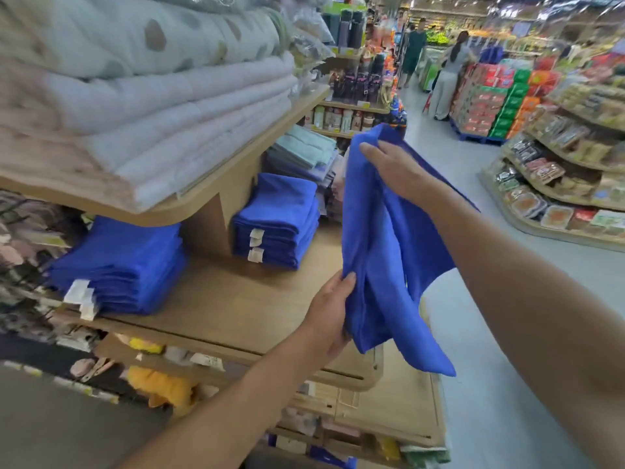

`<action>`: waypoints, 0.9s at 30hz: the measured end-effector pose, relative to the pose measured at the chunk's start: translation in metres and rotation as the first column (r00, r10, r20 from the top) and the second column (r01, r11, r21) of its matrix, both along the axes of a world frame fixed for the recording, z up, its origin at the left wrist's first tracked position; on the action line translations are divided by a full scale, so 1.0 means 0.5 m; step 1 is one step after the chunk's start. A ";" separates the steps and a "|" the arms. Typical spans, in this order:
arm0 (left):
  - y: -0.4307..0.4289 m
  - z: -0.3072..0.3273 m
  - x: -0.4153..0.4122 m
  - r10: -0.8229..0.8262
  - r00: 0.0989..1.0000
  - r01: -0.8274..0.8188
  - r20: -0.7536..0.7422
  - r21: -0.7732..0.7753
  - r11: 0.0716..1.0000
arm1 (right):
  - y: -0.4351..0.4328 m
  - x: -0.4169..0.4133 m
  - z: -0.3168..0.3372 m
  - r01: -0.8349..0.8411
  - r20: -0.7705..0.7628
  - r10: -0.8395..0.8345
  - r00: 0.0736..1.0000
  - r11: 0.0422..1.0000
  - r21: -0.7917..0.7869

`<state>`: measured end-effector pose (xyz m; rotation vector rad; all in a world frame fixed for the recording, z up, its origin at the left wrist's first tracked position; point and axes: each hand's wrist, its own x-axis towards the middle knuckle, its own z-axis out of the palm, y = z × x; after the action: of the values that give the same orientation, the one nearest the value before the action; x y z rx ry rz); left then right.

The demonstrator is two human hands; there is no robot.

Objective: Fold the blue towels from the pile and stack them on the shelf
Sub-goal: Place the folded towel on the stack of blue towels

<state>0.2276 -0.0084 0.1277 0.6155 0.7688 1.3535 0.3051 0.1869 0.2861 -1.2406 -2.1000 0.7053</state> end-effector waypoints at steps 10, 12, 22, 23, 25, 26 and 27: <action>-0.071 -0.149 -0.113 0.121 0.967 0.015 0.223 -0.525 0.851 | -0.252 0.017 -0.365 -0.329 0.161 0.381 0.910 0.902 -0.279; -0.076 -0.157 -0.115 0.127 0.959 0.030 0.254 -0.533 0.846 | -0.327 0.043 -0.410 -0.403 0.196 0.454 0.869 0.880 -0.251; -0.073 -0.180 -0.165 0.100 0.653 -0.447 -0.751 -0.276 0.851 | -0.445 0.074 -0.525 -0.319 -0.121 0.296 0.948 0.866 -0.385; -0.061 -0.176 -0.176 0.191 0.418 -0.503 -0.888 -0.051 0.863 | -0.452 0.076 -0.529 -0.327 -0.129 0.301 0.945 0.853 -0.408; -0.019 -0.154 -0.183 0.385 0.092 -0.330 -0.918 0.337 0.882 | -0.461 0.080 -0.530 -0.310 -0.118 0.287 0.951 0.854 -0.417; 0.011 -0.140 -0.177 0.439 0.035 -0.161 -0.898 0.428 0.889 | -0.463 0.081 -0.528 -0.287 -0.112 0.265 0.958 0.862 -0.419; 0.044 -0.125 -0.164 0.449 0.008 0.005 -0.893 0.449 0.893 | -0.463 0.082 -0.526 -0.262 -0.109 0.239 0.965 0.869 -0.420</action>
<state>0.1454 0.0133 0.0654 1.9552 1.9046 1.1661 0.3461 -0.0448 0.0232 -1.1564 -2.1509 1.3690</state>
